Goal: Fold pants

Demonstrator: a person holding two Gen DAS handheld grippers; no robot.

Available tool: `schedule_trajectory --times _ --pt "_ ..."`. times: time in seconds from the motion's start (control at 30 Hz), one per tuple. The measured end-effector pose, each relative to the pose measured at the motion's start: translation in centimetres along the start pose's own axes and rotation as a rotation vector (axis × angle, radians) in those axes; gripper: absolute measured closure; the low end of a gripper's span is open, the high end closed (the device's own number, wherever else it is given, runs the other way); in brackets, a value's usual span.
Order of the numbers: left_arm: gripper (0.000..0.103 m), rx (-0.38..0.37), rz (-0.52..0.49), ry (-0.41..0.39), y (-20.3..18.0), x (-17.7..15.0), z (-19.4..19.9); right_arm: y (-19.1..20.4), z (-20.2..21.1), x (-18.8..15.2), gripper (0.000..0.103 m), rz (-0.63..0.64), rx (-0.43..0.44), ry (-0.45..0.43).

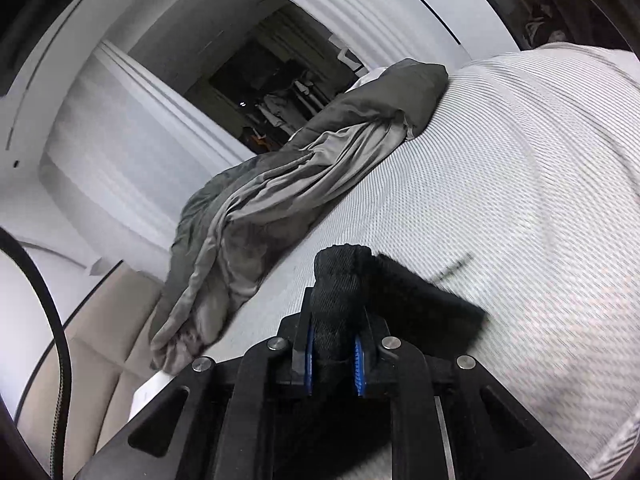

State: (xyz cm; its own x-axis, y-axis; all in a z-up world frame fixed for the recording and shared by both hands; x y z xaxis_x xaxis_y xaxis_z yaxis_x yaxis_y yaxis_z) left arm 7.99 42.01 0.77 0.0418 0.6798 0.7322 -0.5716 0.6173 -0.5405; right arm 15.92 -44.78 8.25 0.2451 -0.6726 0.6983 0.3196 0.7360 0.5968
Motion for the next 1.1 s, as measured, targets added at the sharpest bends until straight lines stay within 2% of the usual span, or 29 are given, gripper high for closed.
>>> schedule_trajectory --times 0.1,0.13,0.2,0.23,0.27,0.37,0.43,0.6,0.7,0.77,0.83,0.9,1.03,1.1 --pt "0.101 0.039 -0.063 0.034 -2.8 1.1 -5.4 2.0 -5.3 0.1 0.089 0.042 -0.039 0.016" --pt "0.097 0.046 -0.074 0.046 -3.2 1.1 -6.6 2.1 -7.0 0.0 0.087 0.059 -0.059 0.028" --pt "0.065 0.094 -0.111 0.075 -3.5 1.1 -9.7 2.5 -11.4 -0.7 0.073 0.11 -0.13 0.068" --pt "0.035 0.124 -0.121 0.059 -3.3 1.6 -11.0 2.3 -12.9 -1.0 0.052 0.123 -0.152 0.083" --pt "0.023 0.137 -0.121 0.04 -3.5 1.7 -11.7 2.2 -14.5 -1.2 0.042 0.133 -0.183 0.088" --pt "0.02 0.124 -0.123 0.036 -3.6 1.9 -12.1 1.5 -15.4 -1.4 0.039 0.164 -0.222 0.074" --pt "0.019 0.12 -0.132 0.026 -3.4 1.6 -11.3 1.8 -14.6 -1.9 0.031 0.174 -0.189 0.073" --pt "0.018 0.048 -0.135 0.038 -3.2 -0.9 -6.3 2.7 -10.3 -3.6 0.025 0.194 -0.099 0.068" --pt "0.019 0.016 -0.061 0.09 -2.7 -3.7 -3.7 2.9 -6.5 -4.7 0.02 0.164 -0.052 0.06" --pt "0.037 -0.008 -0.013 0.128 -2.2 -5.9 -2.6 3.5 -5.1 -5.3 0.02 0.162 -0.031 0.069" --pt "0.04 -0.044 0.047 0.186 -1.9 -8.3 -2.3 4.0 -3.3 -6.3 0.02 0.17 0.022 0.087" --pt "0.042 -0.066 0.079 0.205 -1.8 -9.8 -2.7 4.3 -1.6 -7.3 0.02 0.174 0.059 0.099" --pt "0.043 0.019 0.062 0.223 -0.5 -11.7 -5.1 4.0 -0.6 -8.0 0.02 0.209 0.072 0.107" --pt "0.043 0.053 0.093 0.225 0.3 -12.3 -6.3 3.8 -0.8 -7.9 0.02 0.21 0.07 0.104"
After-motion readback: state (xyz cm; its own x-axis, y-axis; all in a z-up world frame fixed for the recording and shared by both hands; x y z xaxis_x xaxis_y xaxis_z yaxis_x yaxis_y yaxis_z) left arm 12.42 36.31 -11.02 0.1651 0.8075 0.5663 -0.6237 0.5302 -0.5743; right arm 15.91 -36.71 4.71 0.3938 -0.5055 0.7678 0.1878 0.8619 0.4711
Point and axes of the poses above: each gripper's, at about its wrist camera, not at the fingertips, and z roughly against the way its jaws point, y to its left, x to its top, the point moved 9 cm from there along -z, roughly the way its jaws point, and after that the axes turned 15 degrees about -y, right-handed, at the moved point
